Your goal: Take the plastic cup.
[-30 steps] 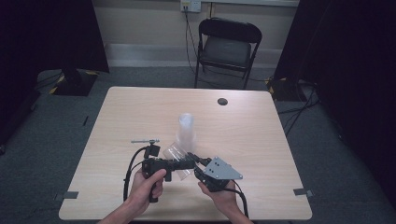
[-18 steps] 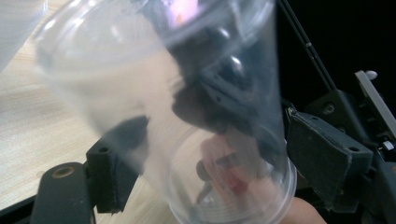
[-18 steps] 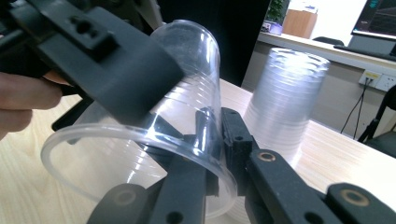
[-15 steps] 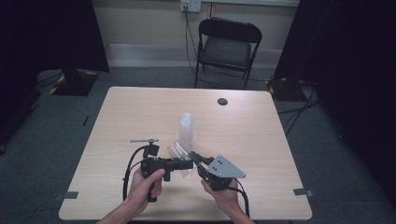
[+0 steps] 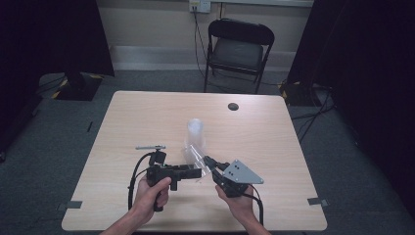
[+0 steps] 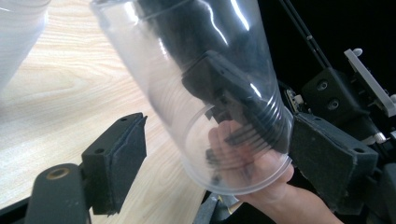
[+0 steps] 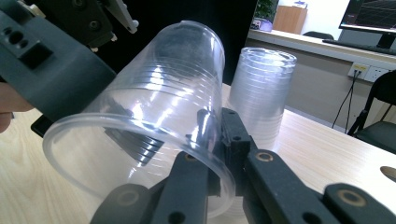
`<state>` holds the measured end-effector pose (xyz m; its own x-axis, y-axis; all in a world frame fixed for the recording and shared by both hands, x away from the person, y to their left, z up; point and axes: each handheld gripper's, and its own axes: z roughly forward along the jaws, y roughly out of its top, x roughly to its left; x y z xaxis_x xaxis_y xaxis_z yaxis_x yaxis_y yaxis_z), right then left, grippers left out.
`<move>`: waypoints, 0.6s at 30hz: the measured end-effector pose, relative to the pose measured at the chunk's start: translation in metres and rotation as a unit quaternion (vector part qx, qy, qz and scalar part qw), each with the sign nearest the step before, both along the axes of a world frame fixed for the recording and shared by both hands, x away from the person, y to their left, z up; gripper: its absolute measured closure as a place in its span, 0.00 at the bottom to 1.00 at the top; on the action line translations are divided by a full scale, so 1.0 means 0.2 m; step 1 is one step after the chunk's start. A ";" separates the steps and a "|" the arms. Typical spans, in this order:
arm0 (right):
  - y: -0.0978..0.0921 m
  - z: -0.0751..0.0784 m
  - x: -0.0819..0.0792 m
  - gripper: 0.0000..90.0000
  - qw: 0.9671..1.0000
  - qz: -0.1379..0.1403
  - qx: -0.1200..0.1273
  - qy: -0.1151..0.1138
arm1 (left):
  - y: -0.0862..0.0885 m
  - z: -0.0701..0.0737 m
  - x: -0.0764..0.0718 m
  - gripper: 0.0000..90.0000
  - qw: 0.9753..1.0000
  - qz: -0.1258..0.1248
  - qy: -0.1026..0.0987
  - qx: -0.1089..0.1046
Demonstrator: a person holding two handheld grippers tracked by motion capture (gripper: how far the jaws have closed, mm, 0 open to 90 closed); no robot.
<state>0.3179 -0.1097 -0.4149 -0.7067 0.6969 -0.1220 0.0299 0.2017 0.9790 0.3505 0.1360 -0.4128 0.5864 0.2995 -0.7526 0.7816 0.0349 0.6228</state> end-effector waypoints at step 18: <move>-0.09 0.04 0.04 0.99 1.000 -0.019 0.006 0.020 | 0.00 -0.01 -0.02 0.22 0.993 -0.003 -0.089 0.077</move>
